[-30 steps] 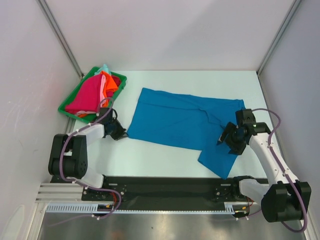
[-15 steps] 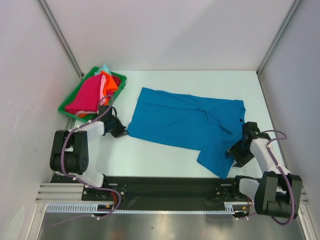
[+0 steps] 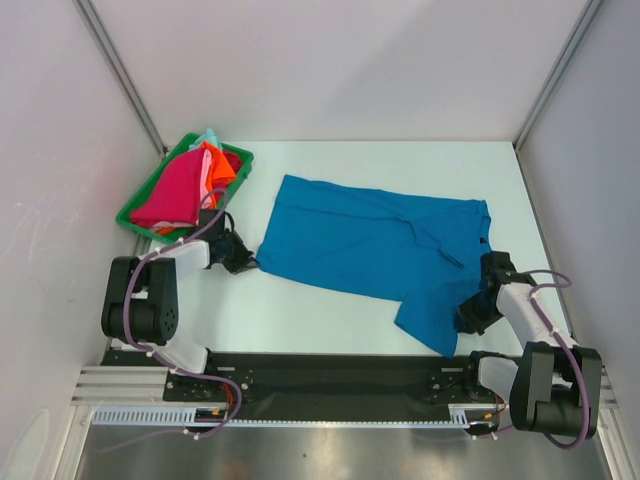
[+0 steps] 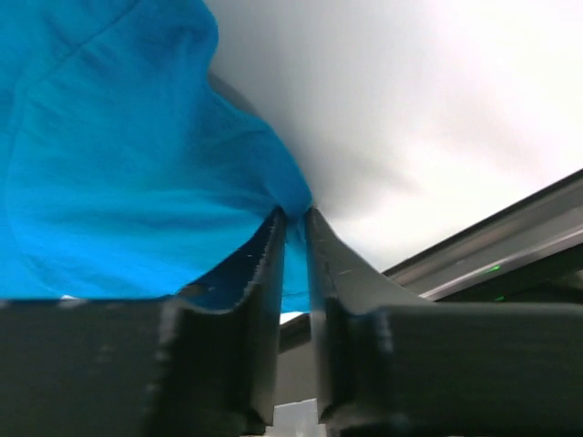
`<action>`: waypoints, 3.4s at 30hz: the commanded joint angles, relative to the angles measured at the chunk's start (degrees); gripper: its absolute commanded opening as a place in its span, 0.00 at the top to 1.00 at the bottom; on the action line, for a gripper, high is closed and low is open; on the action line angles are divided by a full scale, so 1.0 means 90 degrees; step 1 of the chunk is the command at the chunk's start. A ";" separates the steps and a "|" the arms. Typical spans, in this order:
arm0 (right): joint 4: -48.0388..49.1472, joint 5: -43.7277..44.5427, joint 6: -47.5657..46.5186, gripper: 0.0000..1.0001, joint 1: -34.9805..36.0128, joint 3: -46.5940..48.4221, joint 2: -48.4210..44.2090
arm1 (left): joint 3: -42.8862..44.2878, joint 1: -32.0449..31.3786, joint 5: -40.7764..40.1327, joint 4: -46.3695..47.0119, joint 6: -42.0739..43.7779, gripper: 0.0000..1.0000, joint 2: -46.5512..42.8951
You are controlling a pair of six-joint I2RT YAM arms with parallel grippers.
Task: Fold and stack the t-shirts
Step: Fold the tshirt
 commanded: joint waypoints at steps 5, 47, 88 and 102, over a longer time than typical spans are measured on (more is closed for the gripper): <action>0.0177 0.0283 0.0348 0.92 0.0053 -0.0191 -0.0275 | 0.0073 0.0039 -0.0142 -0.0187 0.0084 1.00 -0.0094; 0.0302 -0.0908 -0.2219 1.00 -0.0865 0.4504 0.2095 | 0.2521 -0.0372 -0.0425 -0.1212 0.0465 1.00 0.0547; -0.0010 -0.1543 -0.2825 0.83 -0.0923 0.7610 0.5954 | 0.5493 -0.0508 -0.0601 -0.1691 0.0201 0.85 0.3314; -0.0529 -0.1309 -0.3158 0.46 -0.0183 0.8464 0.5441 | 0.4288 -0.1318 -0.1278 -0.1401 0.2096 0.39 0.1002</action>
